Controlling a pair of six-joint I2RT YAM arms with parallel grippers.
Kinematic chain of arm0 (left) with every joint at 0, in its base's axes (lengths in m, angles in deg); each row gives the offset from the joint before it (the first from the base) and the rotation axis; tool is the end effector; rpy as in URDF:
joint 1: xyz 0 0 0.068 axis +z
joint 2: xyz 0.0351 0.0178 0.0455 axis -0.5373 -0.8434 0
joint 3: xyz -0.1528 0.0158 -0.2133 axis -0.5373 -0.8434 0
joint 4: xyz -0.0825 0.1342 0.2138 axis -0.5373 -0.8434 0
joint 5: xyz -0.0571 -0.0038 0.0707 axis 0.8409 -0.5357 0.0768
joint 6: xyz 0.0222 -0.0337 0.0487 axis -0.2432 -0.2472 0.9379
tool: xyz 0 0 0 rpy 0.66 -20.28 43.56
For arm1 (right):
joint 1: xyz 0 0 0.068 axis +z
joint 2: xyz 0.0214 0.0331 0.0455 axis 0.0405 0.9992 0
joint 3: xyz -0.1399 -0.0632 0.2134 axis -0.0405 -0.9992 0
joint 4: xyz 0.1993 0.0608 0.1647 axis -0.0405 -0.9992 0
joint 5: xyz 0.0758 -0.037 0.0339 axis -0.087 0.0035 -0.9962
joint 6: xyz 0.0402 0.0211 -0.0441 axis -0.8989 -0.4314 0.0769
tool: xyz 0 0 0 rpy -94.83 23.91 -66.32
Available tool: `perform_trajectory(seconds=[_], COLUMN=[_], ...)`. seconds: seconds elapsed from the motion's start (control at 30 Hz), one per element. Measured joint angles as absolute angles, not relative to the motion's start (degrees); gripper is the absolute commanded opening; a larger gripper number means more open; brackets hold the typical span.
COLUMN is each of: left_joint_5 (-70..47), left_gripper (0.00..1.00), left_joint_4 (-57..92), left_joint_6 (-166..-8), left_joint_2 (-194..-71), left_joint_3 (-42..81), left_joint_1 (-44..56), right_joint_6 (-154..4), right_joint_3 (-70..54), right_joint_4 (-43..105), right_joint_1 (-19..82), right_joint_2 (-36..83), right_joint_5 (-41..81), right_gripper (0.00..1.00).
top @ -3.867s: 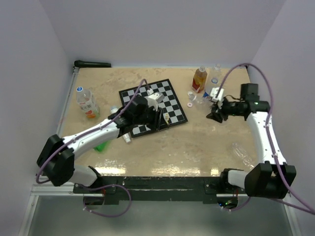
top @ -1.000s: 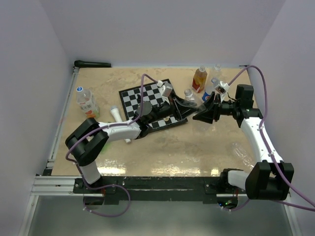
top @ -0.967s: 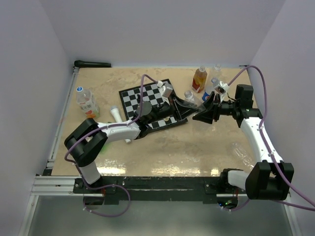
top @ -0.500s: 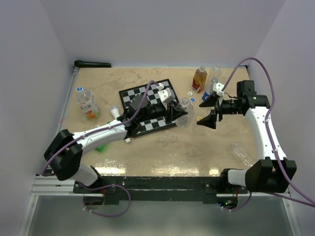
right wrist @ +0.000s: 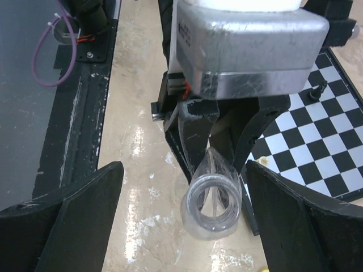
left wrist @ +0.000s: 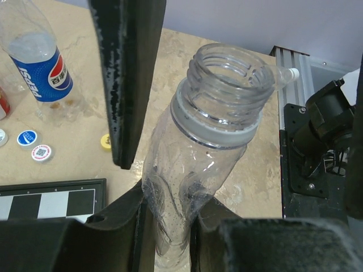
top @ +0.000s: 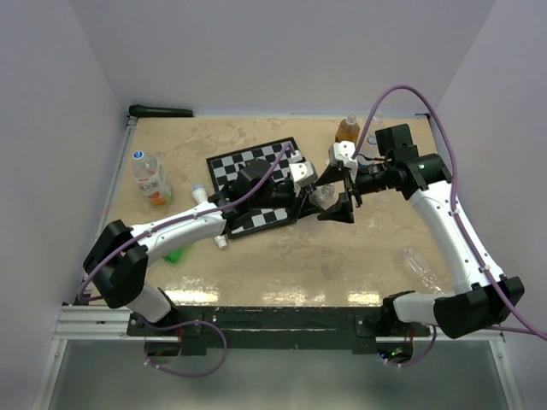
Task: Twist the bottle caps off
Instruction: Place the plastic bottle at the center of the board.
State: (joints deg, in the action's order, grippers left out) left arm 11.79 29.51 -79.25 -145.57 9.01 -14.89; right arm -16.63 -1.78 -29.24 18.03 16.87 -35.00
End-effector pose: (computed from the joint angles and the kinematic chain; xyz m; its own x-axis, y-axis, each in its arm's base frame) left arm 0.2353 -0.2934 0.2841 -0.2131 0.1473 -0.9659 0.9609 0.2104 -0.1799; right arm 0.2267 0.1088 0.3740 0.0272 -0.3642 -0.9309 -0.9993 0.0123 -0.0341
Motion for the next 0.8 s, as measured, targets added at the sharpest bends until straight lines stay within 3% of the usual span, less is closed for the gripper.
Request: perform_trajectory(seconds=[0.4, 0.53, 0.63, 0.67, 0.73, 0.8], left_joint_5=[11.9, 11.8, 11.7, 11.5, 11.6, 11.2], left_gripper=[0.11, 0.11, 0.13, 0.15, 0.27, 0.44], left_joint_4=[28.2, 28.2, 28.3, 28.3, 28.1, 28.0], left_joint_6=[-79.0, -79.1, -79.0, -78.9, -79.3, -79.0], left_joint_2=[-145.5, -145.5, -145.2, -145.0, -144.7, -144.2], left_joint_3=[9.1, 9.1, 9.0, 8.9, 8.6, 8.3], left_joint_1=[-14.9, -14.9, -14.9, -14.9, -14.9, -14.9], right_joint_6=[-26.2, -27.4, -28.1, -28.1, -27.9, -28.1], right_joint_3=[-5.0, -6.2, -6.2, -6.2, -6.2, -6.2], right_joint_4=[-21.5, -21.0, -20.7, -20.6, -20.6, -20.6], right_joint_1=[18.9, 18.9, 18.9, 18.9, 18.9, 18.9], right_joint_2=[16.6, 16.6, 16.6, 16.6, 16.6, 16.6], right_joint_5=[-29.3, -28.4, -28.3, -28.4, -28.6, -28.7], right_gripper=[0.75, 0.52, 0.18, 0.13, 0.10, 0.04])
